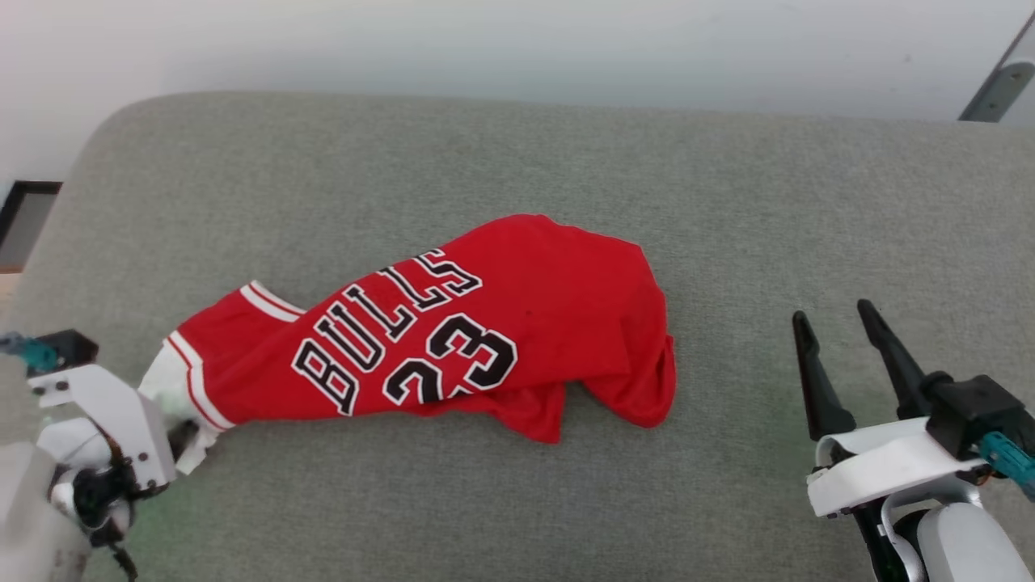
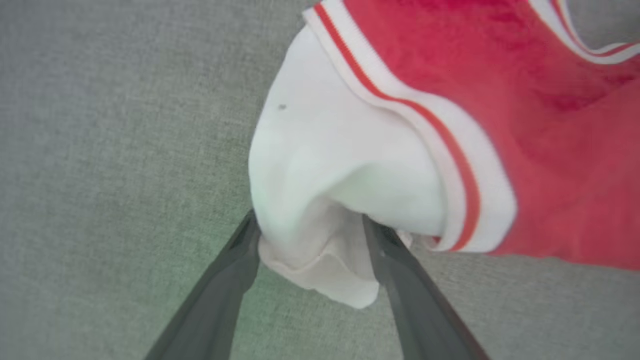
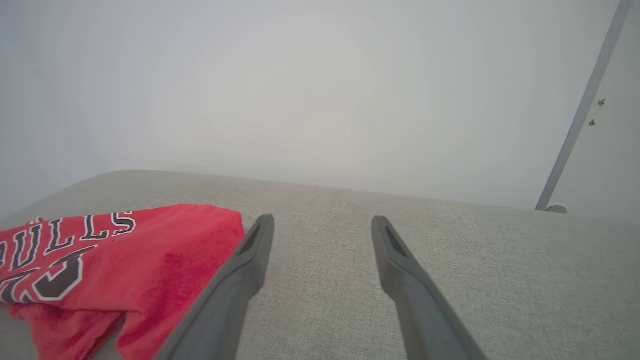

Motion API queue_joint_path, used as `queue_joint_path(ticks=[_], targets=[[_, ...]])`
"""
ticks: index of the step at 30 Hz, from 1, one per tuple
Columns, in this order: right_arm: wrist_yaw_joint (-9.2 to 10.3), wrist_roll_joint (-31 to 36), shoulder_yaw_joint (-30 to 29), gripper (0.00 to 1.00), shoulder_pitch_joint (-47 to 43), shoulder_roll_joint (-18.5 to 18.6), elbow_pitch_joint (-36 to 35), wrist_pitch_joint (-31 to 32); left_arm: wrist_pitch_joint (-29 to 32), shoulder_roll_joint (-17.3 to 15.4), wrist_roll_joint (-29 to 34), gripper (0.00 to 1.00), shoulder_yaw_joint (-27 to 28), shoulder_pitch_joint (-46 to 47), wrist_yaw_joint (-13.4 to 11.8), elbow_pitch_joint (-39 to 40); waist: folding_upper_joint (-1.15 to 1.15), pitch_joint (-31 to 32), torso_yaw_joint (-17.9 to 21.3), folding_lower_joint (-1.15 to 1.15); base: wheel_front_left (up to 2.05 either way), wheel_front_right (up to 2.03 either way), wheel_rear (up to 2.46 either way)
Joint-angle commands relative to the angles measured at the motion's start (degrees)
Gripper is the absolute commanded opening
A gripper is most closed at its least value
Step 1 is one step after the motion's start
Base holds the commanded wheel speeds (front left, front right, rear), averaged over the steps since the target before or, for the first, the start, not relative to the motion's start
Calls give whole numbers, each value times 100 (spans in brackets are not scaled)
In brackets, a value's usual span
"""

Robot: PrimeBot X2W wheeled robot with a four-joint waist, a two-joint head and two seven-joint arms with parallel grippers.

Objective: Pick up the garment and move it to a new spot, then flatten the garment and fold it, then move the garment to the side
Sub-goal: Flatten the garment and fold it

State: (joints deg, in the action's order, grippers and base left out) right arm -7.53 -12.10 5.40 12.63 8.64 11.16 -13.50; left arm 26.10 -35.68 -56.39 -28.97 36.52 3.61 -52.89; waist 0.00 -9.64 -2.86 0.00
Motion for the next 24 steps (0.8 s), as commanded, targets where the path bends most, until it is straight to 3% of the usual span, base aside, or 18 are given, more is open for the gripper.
queue_joint_path(ticks=[1,7,15,24], targets=[[8,-57,63,100,79,22,13,46,-96,20,21,100,18,33,34,47,0,64,-81,0,0,0,0],[8,-283,479,100,306,184,122,366,-936,61,118,100,70,-183,149,578,0,263,-384,0,0,0,0],[8,-492,868,100,717,449,415,875,-1979,136,353,100,94,-749,-149,1456,0,476,-894,0,0,0,0],[8,-905,1176,100,1424,608,1247,1787,-3425,170,646,100,284,-1537,-532,2581,0,539,-1295,0,0,0,0]])
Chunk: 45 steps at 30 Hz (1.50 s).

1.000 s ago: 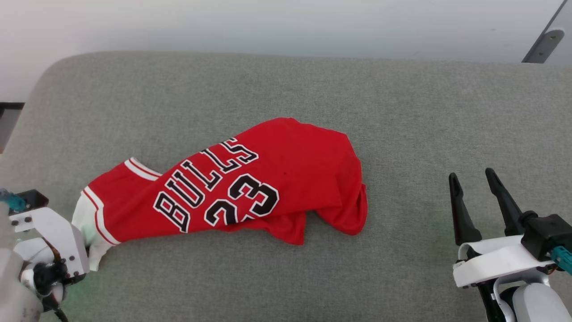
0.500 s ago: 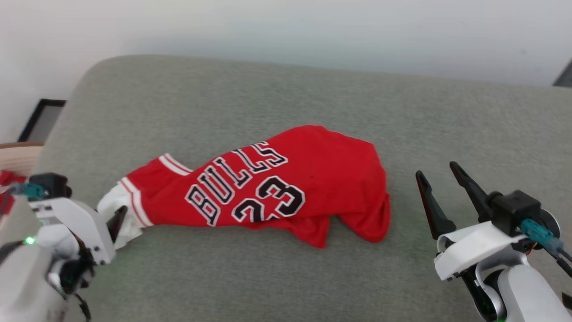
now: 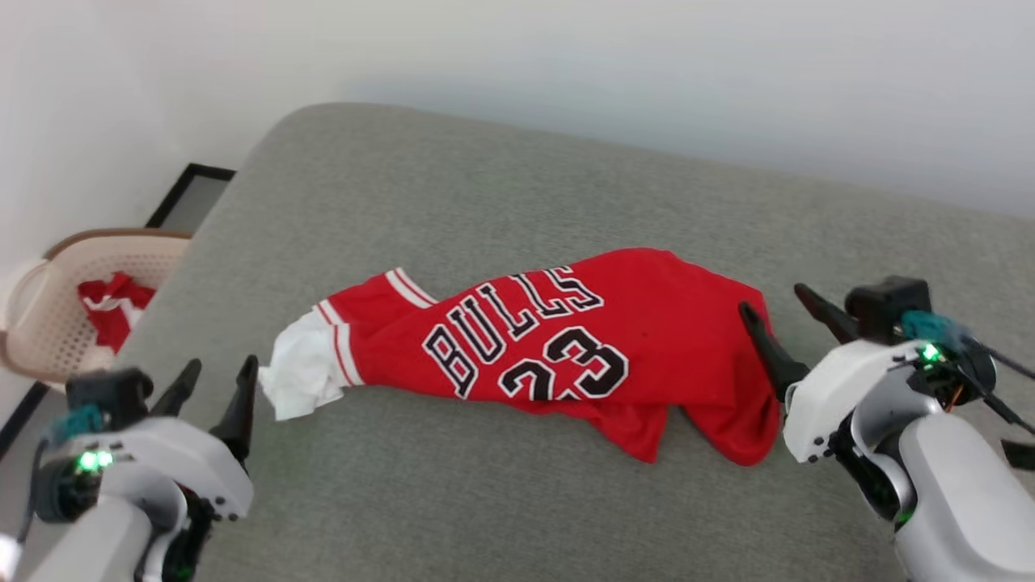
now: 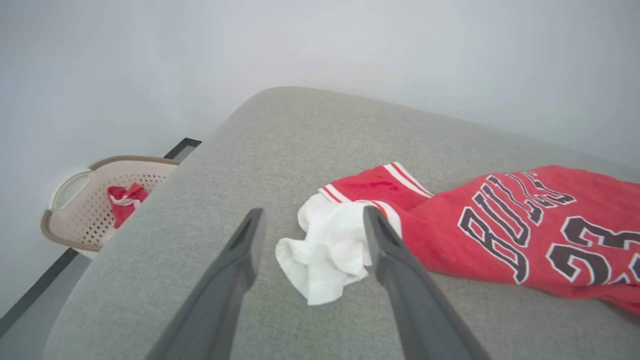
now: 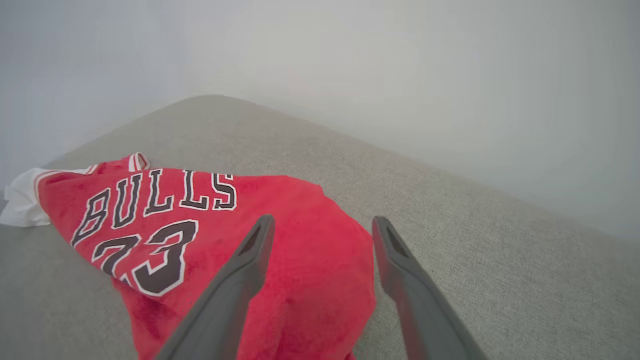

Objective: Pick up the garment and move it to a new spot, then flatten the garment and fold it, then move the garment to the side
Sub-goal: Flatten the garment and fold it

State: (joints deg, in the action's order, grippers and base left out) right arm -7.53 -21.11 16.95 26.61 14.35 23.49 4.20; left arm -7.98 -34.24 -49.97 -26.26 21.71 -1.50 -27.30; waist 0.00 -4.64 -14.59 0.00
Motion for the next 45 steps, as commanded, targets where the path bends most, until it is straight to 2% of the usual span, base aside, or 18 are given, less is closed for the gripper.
queue_joint_path(ticks=[1,6,13,15,20,21,22,23,29,35,45], targets=[[8,-56,76,100,119,53,127,154,-150,46,14,100,39,-157,-71,113,0,28,-156,0,0,0,0],[8,-208,203,100,559,148,717,831,-613,136,204,100,209,-536,-284,627,0,-78,-327,0,0,0,0],[8,-398,315,100,953,240,1473,1681,-724,530,588,100,787,-894,-462,1298,0,-264,-548,0,0,0,0],[8,-476,317,100,1035,198,1683,1898,-710,715,802,100,1056,-1061,-451,1478,0,-299,-580,0,0,0,0],[8,-610,400,100,1216,120,2166,2270,-713,1210,1311,100,1664,-1319,-208,1707,0,-371,-651,0,0,0,0],[8,-639,459,97,1235,105,2262,2335,-714,1288,1411,100,1765,-1348,-146,1709,0,-379,-661,0,0,0,0],[8,-649,525,19,1260,105,2299,2305,-713,1387,1468,100,1868,-1364,-94,1705,0,-385,-672,0,0,0,0],[8,-675,563,0,1284,115,2340,2275,-713,1464,1536,100,1955,-1388,-32,1689,0,-386,-682,0,0,0,0],[8,-850,993,0,1473,234,2235,1930,-714,1803,1933,100,2522,-1508,269,1626,0,-346,-642,0,0,0,0],[8,-1229,1471,0,1408,328,1696,1810,-714,1979,2173,100,2941,-1630,474,1628,0,-245,-518,0,0,0,0],[8,-2183,2377,0,706,780,-504,2182,-715,2170,2505,100,3547,-1841,712,1674,0,-47,-197,0,0,0,0]])
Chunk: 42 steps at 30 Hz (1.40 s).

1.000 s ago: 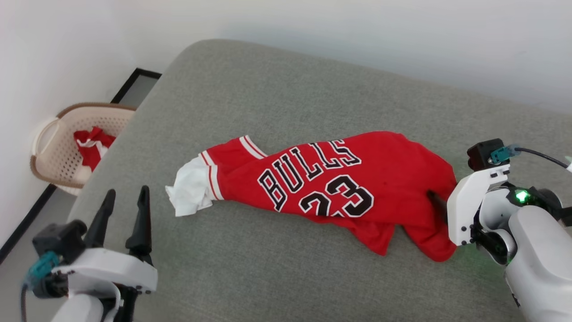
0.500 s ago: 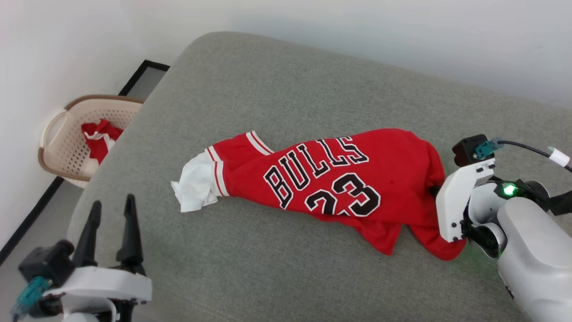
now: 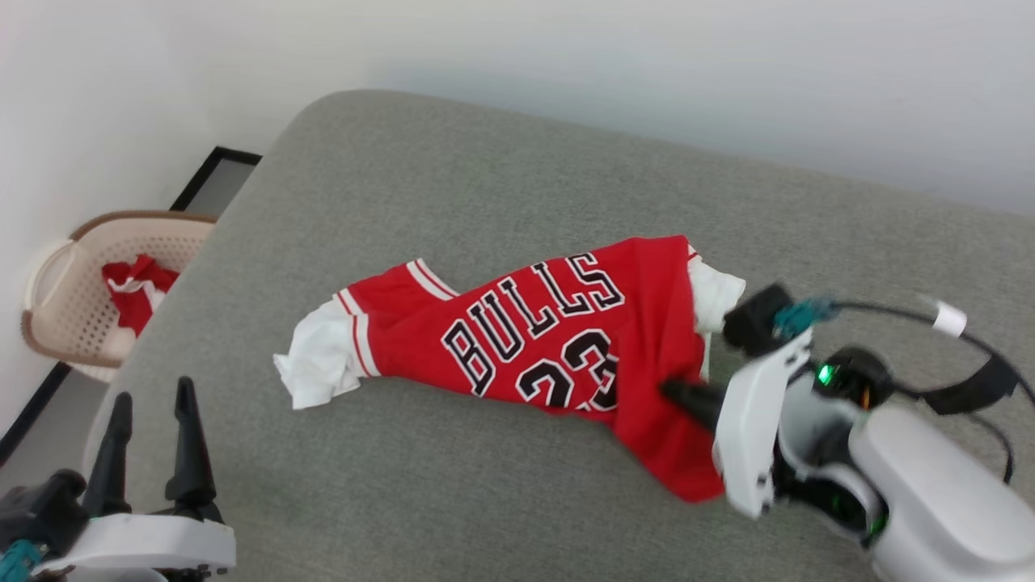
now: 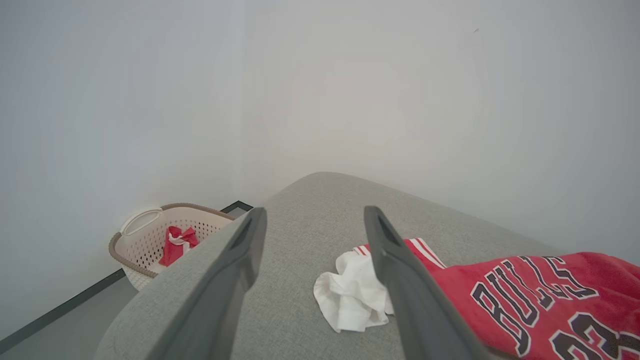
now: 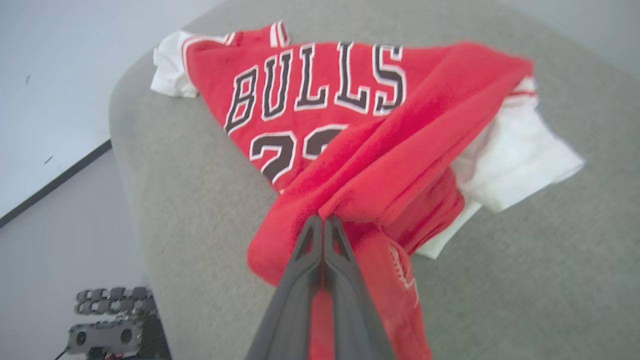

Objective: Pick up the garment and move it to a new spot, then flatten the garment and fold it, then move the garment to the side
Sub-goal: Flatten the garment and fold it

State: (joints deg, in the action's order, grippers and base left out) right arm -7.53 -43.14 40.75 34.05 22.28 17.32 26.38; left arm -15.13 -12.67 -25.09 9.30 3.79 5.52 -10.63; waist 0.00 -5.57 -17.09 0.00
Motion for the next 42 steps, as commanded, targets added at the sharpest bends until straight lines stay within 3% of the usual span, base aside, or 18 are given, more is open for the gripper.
queue_joint_path(ticks=[1,11,16,22,23,24,25,26,37,42], targets=[[8,-110,66,0,-155,42,-132,65,1,29,42,100,38,-61,20,10,0,59,85,0,0,0,0],[8,-883,690,0,-1232,794,-1714,1182,0,134,230,100,261,-82,140,-26,0,126,273,0,0,0,0],[8,-1072,769,0,-1732,1021,-1859,1518,0,185,288,100,339,-123,157,-46,0,166,324,0,0,0,0],[8,-1022,700,0,-2134,1035,-1630,1589,0,214,353,100,388,-172,184,-71,0,210,349,0,0,0,0],[8,-998,654,26,-2169,1004,-1574,1539,0,213,358,100,397,-175,186,-74,0,217,352,0,0,0,0],[8,-943,646,44,-2194,990,-1537,1519,0,215,367,100,404,-171,189,-74,0,225,351,0,0,0,0],[8,-908,596,96,-2235,975,-1501,1470,0,218,371,100,412,-176,192,-70,0,235,351,0,0,0,0],[8,-897,524,100,-2272,934,-1480,1416,0,217,376,100,421,-193,195,-68,0,246,354,0,0,0,0],[8,-743,-454,100,-2250,828,-1735,1135,0,208,531,100,509,-394,193,-8,0,388,319,0,0,0,0],[8,-300,-1077,100,-2021,681,-1665,730,0,279,586,100,481,-431,195,79,0,371,233,0,0,0,0]])
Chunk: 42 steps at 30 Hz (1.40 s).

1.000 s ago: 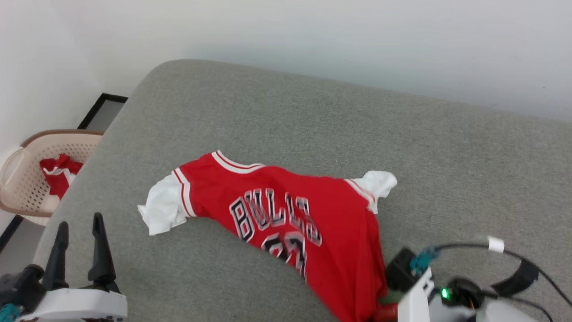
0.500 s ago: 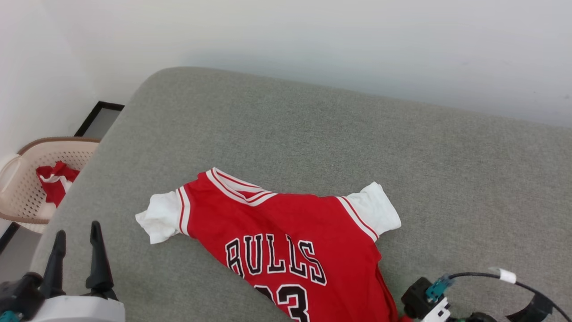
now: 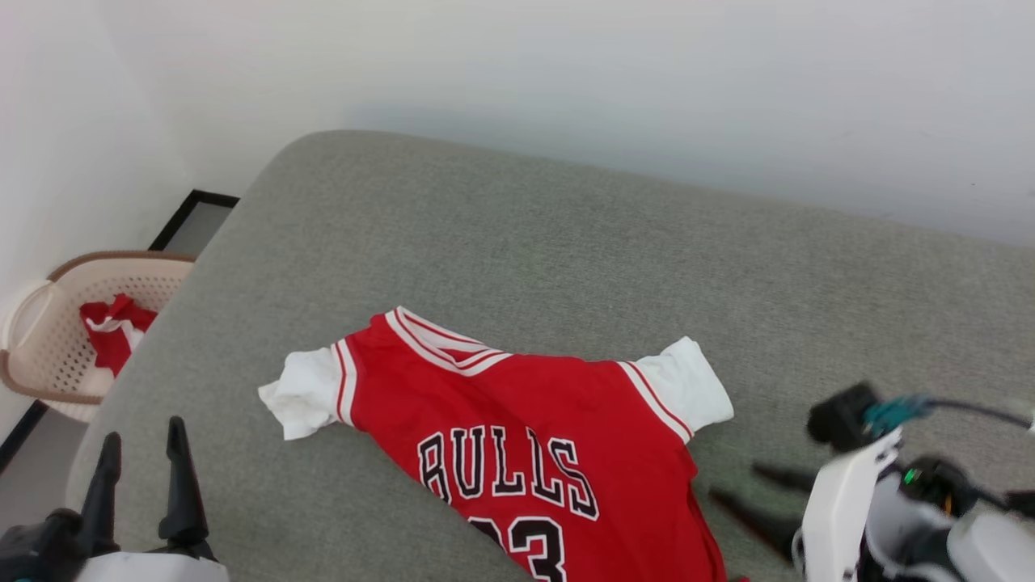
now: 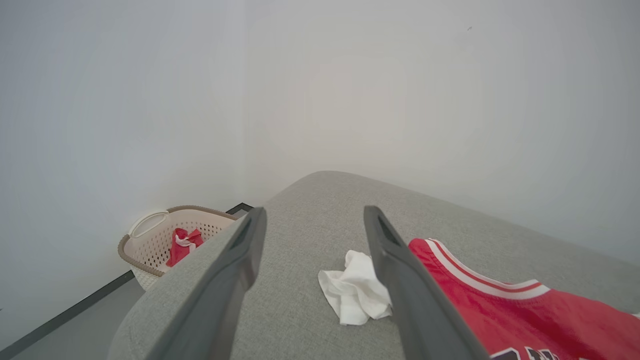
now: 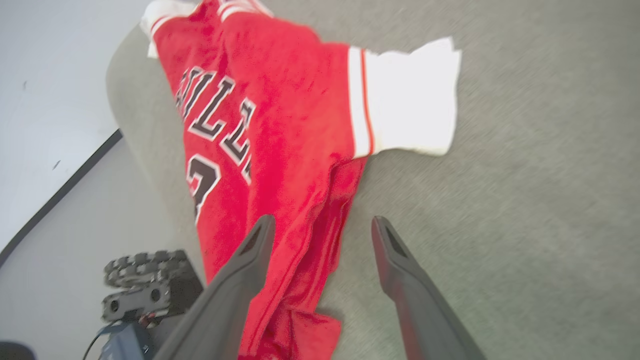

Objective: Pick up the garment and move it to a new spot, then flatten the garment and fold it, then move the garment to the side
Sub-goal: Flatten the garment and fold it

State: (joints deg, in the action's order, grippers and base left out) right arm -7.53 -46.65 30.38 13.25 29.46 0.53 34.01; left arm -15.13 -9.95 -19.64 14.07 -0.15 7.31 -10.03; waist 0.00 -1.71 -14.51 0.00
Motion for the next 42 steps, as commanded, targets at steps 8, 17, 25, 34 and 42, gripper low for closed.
queue_joint_path(ticks=[8,17,25,34,42], targets=[[8,711,-447,100,772,-409,1051,-515,0,130,90,100,-192,63,17,103,0,-139,-325,0,0,0,0],[8,603,-195,100,1603,-588,2530,-488,0,161,88,100,-374,200,16,110,0,-331,-686,0,0,0,0],[8,379,192,100,2082,-688,3559,-460,0,207,117,100,-500,342,17,57,0,-507,-891,0,0,0,0],[8,84,814,0,2461,-716,4305,-797,0,248,107,100,-565,439,17,-11,0,-595,-966,0,0,0,0],[9,-60,1164,0,2919,-432,4328,-1257,0,225,54,100,-476,386,17,31,0,-566,-790,0,0,0,0]])
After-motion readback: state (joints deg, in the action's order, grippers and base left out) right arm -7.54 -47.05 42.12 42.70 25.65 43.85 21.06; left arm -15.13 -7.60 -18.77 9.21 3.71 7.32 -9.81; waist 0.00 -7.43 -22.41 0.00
